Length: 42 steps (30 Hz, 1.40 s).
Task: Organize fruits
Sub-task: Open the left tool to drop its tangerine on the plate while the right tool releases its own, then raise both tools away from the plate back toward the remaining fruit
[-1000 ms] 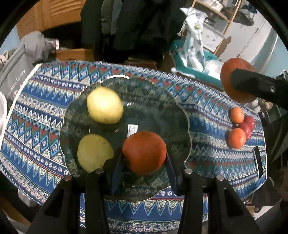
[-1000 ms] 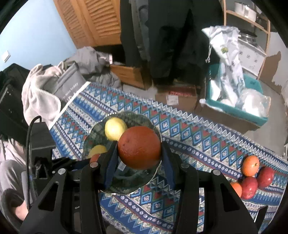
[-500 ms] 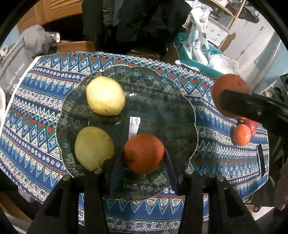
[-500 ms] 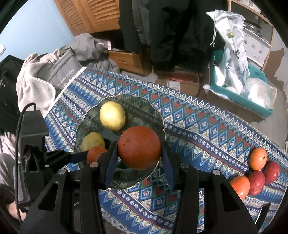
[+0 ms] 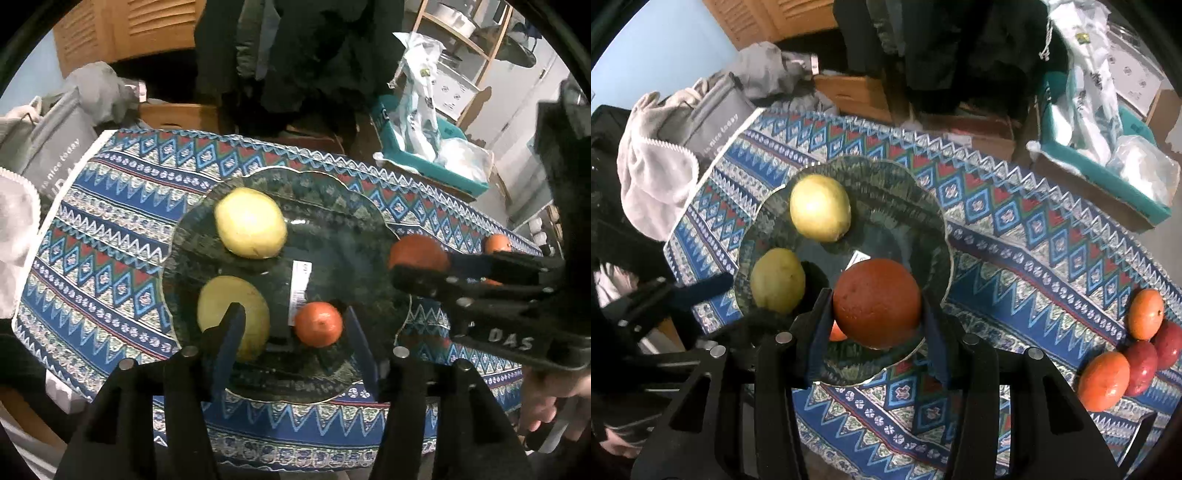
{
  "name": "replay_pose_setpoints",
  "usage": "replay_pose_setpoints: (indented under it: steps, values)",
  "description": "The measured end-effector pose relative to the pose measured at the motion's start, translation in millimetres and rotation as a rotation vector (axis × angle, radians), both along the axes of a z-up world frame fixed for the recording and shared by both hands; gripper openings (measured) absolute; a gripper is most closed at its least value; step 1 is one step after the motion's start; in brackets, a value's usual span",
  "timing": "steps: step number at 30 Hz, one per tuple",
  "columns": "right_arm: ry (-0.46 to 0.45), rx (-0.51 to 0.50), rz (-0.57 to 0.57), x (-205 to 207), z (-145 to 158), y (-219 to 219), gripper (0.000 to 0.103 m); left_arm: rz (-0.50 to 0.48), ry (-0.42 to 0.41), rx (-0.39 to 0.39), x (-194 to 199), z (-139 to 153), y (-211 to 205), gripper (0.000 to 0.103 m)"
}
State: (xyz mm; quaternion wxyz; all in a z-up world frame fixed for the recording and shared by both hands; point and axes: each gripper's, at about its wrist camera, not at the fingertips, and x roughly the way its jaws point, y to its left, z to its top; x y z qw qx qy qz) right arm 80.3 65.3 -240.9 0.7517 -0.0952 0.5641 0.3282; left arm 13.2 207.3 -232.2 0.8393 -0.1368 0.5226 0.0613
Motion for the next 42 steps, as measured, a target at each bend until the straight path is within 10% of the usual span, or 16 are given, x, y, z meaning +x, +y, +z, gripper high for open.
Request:
replay_pose_setpoints:
  steps: [21,42]
  values:
    - [0.043,-0.024,-0.001,0.8,-19.8,3.4,0.051,0.031,-0.008,-0.002,-4.5,3.9,7.8,0.058]
    - [-0.190,0.036,-0.094,-9.6,79.6,-25.6,0.057,-0.020,-0.147,0.025,-9.9,67.3,-19.9,0.066]
